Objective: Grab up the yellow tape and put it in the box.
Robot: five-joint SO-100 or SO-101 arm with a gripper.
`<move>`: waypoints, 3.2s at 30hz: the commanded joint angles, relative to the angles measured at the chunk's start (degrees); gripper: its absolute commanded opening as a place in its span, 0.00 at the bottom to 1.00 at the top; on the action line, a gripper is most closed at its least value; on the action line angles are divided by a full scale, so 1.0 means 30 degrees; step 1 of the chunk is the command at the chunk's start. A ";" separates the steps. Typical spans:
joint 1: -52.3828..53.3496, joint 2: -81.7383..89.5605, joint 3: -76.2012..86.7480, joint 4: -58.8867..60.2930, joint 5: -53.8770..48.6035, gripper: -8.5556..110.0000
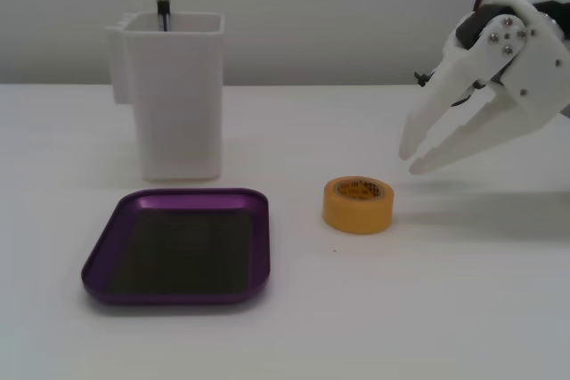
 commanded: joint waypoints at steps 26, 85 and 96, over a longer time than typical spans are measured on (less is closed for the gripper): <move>-0.3867 -1.7256 -1.4209 0.0820 -0.0176 0.07; -0.0703 -2.4639 -1.2100 -0.2812 -0.2695 0.23; -0.1436 -2.3848 -1.3652 -0.2021 -0.2490 0.07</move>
